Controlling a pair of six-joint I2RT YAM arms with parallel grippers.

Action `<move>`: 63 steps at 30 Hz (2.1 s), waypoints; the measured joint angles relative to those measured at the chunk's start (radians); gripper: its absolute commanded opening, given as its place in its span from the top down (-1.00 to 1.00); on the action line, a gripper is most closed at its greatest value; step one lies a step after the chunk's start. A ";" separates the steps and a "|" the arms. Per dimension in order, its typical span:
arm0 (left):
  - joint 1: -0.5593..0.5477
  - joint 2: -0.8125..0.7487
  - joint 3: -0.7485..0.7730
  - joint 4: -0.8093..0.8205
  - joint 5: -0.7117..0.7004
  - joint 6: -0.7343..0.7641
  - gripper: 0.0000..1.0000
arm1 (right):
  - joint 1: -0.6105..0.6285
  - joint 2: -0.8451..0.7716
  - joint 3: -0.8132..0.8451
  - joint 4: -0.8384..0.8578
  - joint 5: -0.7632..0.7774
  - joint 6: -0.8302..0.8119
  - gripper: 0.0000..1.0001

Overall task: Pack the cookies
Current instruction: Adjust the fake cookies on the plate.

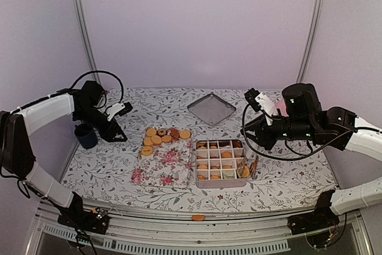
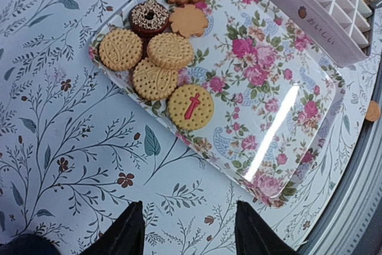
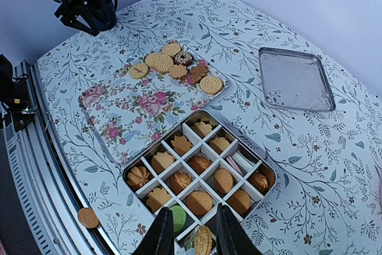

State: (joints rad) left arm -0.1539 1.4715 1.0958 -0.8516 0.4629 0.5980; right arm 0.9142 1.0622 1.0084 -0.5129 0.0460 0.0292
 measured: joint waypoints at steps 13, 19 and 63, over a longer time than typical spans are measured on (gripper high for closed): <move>0.000 0.000 0.000 -0.002 0.000 0.000 -0.05 | 0.000 0.000 0.026 -0.004 -0.024 -0.029 0.67; 0.000 0.000 0.000 -0.002 0.000 0.000 -0.05 | 0.000 -0.001 0.051 -0.002 -0.034 -0.049 0.73; 0.000 0.000 0.000 -0.002 0.000 0.001 -0.04 | -0.012 -0.006 0.064 0.024 -0.032 -0.045 0.98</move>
State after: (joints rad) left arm -0.1539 1.4715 1.0958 -0.8539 0.4629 0.5987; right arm 0.9024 1.0557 1.0721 -0.4892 0.0135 -0.0154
